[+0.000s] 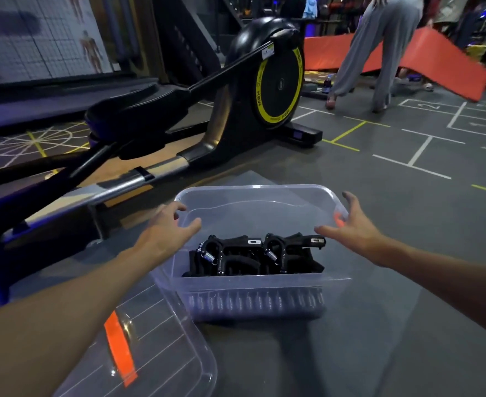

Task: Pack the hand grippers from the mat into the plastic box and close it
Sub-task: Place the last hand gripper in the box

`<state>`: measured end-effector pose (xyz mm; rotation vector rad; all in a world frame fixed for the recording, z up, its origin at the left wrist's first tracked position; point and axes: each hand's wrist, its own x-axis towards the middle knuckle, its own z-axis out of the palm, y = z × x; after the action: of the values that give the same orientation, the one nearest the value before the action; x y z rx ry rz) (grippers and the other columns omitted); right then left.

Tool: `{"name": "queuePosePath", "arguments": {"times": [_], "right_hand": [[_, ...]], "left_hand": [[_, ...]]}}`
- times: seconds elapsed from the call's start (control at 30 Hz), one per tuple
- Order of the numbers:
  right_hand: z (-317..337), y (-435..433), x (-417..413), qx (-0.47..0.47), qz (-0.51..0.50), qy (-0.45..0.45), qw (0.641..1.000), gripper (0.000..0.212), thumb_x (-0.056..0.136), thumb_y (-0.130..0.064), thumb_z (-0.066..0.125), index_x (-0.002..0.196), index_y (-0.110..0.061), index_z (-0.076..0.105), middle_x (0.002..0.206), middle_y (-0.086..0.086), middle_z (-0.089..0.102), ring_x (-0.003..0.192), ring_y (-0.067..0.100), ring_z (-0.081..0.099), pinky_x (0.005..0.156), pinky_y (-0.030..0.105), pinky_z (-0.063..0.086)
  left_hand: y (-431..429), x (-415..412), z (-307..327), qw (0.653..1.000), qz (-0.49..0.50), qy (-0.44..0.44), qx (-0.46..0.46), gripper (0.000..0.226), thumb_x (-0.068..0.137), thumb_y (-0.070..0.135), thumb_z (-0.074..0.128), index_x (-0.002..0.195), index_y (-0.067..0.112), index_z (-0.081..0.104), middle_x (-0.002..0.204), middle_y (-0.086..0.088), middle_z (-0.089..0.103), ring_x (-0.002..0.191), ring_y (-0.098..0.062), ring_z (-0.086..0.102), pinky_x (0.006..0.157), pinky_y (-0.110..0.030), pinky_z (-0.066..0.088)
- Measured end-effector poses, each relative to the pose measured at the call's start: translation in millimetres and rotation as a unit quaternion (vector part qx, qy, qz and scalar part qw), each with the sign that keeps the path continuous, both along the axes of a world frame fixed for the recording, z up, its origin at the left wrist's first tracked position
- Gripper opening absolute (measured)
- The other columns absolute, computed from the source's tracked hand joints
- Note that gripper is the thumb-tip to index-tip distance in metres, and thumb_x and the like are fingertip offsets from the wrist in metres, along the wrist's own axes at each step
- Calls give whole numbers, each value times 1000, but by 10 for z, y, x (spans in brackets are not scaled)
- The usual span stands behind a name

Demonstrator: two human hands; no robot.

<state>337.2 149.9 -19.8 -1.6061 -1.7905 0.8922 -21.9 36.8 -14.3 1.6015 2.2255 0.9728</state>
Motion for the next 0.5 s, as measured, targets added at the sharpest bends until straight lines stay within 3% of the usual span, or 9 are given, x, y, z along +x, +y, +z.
{"name": "queuePosePath", "arguments": {"times": [0.27,0.37,0.5], "right_hand": [[3,-172,-485,1,60,13,998,101,68,-36,84,145,-39,17,133,7,45,120,24,48,92,34,44],[-5,-203,-579,14,63,1,998,101,69,-37,83,146,-36,17,138,8,44,124,24,47,99,38,43],[114,-260,-635,-22,64,-42,997,92,79,-38,76,148,-28,16,136,11,48,113,27,50,90,34,40]], "left_hand": [[-312,-487,5,999,21,40,-21,58,82,59,61,126,22,52,105,-2,52,92,-19,54,83,-42,51],[-411,-579,13,998,16,52,-31,55,85,54,62,128,21,51,108,-2,51,96,-18,53,83,-38,49],[-472,-597,33,997,-7,65,-51,55,86,56,60,128,21,52,113,2,48,101,-17,52,86,-34,44]]}}
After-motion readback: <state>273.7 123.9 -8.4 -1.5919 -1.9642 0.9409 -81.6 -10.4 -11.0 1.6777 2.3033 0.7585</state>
